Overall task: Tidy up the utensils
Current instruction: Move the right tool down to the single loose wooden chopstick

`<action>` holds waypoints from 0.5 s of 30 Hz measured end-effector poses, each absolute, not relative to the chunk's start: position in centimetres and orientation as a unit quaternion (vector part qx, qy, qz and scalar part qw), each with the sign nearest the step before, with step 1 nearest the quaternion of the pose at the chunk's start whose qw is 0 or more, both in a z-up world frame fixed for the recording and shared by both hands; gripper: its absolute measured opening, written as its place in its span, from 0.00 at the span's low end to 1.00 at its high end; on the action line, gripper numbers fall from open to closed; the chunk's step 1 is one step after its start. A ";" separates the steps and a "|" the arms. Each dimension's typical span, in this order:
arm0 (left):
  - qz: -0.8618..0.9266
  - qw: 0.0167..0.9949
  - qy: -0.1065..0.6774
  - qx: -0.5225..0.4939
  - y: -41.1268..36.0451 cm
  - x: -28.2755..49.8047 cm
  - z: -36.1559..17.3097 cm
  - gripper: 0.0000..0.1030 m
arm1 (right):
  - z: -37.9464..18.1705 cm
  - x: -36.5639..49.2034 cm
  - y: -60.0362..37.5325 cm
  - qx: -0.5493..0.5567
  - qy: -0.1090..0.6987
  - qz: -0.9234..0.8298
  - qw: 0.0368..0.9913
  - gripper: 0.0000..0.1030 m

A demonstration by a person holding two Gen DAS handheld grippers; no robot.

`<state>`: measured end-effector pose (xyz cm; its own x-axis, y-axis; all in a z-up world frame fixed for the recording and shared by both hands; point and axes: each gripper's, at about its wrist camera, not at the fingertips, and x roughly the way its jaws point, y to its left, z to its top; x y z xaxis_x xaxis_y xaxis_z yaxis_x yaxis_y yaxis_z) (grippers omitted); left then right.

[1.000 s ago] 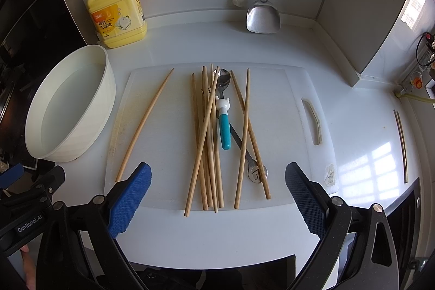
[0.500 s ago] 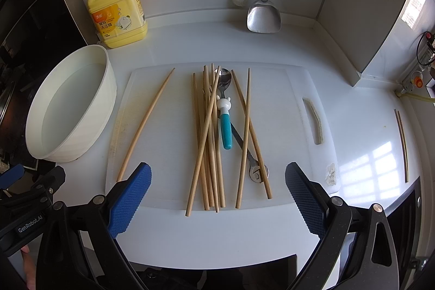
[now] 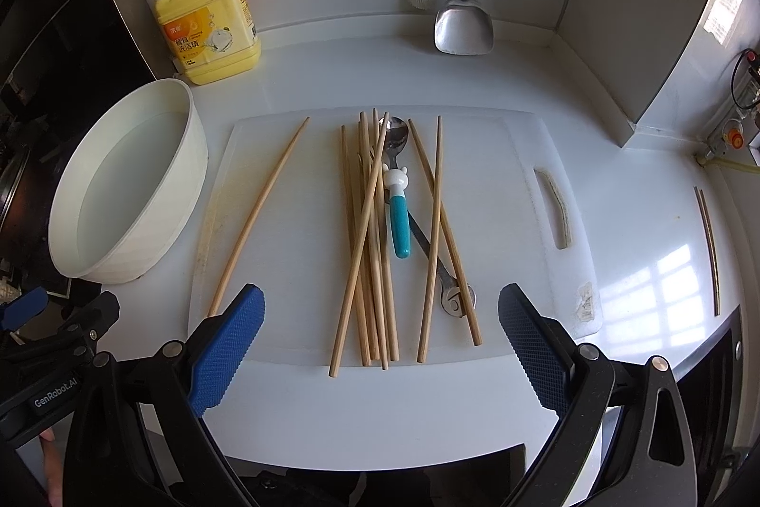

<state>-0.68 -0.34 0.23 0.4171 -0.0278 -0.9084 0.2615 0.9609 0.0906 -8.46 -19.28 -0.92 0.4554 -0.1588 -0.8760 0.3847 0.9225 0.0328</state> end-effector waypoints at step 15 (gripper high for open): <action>-0.176 0.843 0.487 0.144 -4.2 -0.5 -2.2 0.94 | -2.8 -13.2 -22.9 0.178 0.419 -0.147 0.878 0.92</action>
